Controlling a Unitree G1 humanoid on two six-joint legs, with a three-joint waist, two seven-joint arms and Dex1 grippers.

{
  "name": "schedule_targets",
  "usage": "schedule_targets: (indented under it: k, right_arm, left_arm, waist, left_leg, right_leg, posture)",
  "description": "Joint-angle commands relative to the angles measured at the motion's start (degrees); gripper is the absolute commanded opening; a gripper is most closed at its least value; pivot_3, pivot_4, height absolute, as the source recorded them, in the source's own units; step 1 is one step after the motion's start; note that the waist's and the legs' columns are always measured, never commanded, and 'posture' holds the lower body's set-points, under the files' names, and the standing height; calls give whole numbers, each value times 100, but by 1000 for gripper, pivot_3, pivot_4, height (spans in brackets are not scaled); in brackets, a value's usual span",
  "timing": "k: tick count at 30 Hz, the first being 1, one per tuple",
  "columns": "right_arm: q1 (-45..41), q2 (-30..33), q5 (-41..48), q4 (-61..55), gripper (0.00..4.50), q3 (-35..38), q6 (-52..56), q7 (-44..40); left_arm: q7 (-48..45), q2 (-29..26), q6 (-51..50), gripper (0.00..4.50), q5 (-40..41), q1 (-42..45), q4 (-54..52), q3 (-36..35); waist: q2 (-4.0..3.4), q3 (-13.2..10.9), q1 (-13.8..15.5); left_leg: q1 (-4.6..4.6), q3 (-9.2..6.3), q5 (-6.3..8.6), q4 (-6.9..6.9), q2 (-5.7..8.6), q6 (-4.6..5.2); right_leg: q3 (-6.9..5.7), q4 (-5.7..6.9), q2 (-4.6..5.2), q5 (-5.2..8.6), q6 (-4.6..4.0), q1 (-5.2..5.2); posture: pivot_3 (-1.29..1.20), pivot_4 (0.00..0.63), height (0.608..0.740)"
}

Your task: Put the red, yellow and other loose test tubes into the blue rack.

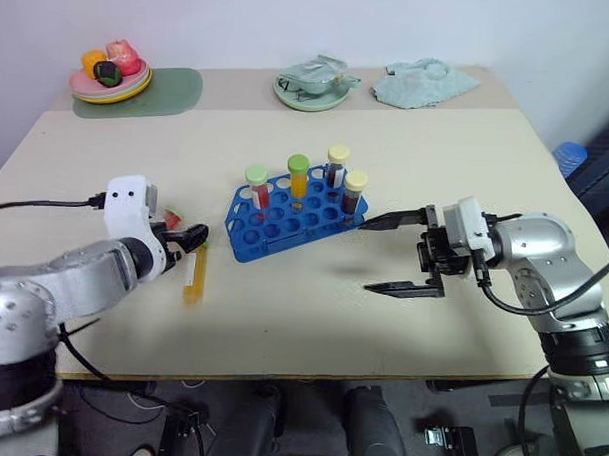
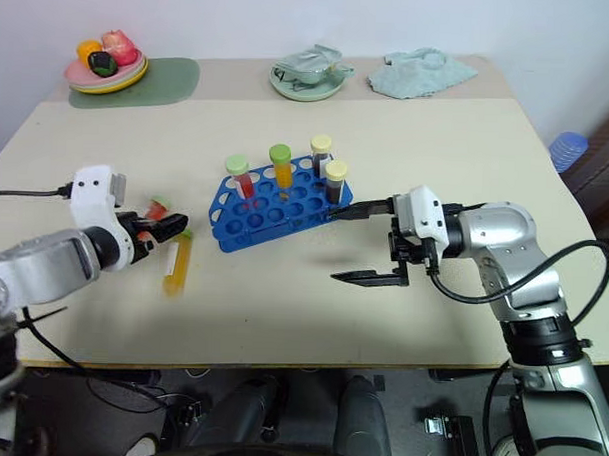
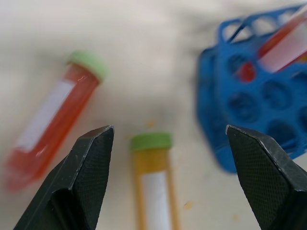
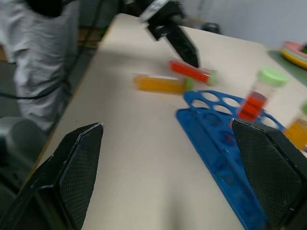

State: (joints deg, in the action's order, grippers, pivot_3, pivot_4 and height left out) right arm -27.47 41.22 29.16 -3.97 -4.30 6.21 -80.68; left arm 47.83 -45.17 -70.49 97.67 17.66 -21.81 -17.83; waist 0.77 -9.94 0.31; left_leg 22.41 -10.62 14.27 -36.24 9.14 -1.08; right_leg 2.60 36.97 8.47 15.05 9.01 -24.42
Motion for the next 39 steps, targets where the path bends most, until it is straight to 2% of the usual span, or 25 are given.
schedule_targets:
  k: [1, 13, 24, 31, 34, 35, 38, 39]
  right_arm:
    - [-196, -71, -92, 135, 4342, -36, -173, -173]
    - [-280, -313, -353, 263, 4342, -96, -388, -121]
    - [-182, -286, -345, -28, 4342, -71, -221, 118]
    - [-153, -294, -346, -100, 4342, -80, -138, 190]
    - [-152, -296, -373, -73, 4399, -94, -160, 199]
    - [-153, -295, -379, -65, 4399, -97, -164, 199]
    - [-163, -299, -396, -40, 4399, -101, -174, 207]
    - [-165, -302, -401, -31, 4399, -102, -178, 210]
  left_arm:
    - [1136, -692, 752, 3829, 1415, 25, 207, 533]
    - [1602, -723, 1109, 3829, 1533, 523, 888, 1369]
    - [2373, 110, 1095, 3829, 1533, 997, 1499, 1621]
    - [2802, 341, 1036, 3829, 1533, 1224, 1812, 1629]
    - [2873, 385, 1022, 3034, 1533, 1264, 1854, 1623]
    - [2911, 392, 1039, 2566, 1533, 1269, 1876, 1616]
    - [2842, 326, 990, 2566, 1533, 1288, 1924, 1641]
    - [2831, 324, 981, 2323, 1533, 1288, 1920, 1647]
  waist:
    - [0, 0, 32]
    - [2, 0, 37]
    - [3, 1, 45]
    - [5, 3, 41]
    - [6, 3, 44]
    - [6, 3, 43]
    - [6, 3, 38]
    - [6, 3, 40]
  left_leg:
    - [1, 1, 0, 0, 0, 0]
    - [1, 12, -1, 0, 0, -1]
    - [1, 15, -1, -2, 0, -2]
    - [1, 16, -2, -3, 0, -2]
    - [1, 16, -2, -4, 0, -2]
    - [1, 16, -2, -4, 0, -2]
    - [1, 16, -2, -4, 0, -2]
    - [1, 16, -2, -4, 0, -2]
  right_leg:
    - [2, 1, 1, 0, 0, -2]
    - [9, 3, 0, -1, -2, -5]
    - [12, 4, -1, -1, -1, -6]
    - [13, 6, -2, -1, -1, -7]
    - [13, 6, -1, -1, -1, -7]
    - [13, 6, -1, -1, -1, -7]
    - [14, 7, -2, -1, -1, -7]
    - [14, 8, -2, -1, -1, -8]
  posture:
    - [0, 150, 740]
    - [0, 150, 740]
    - [0, 150, 740]
    - [0, 150, 740]
    - [0, 150, 740]
    - [0, 150, 740]
    - [0, 150, 740]
    - [0, 150, 740]
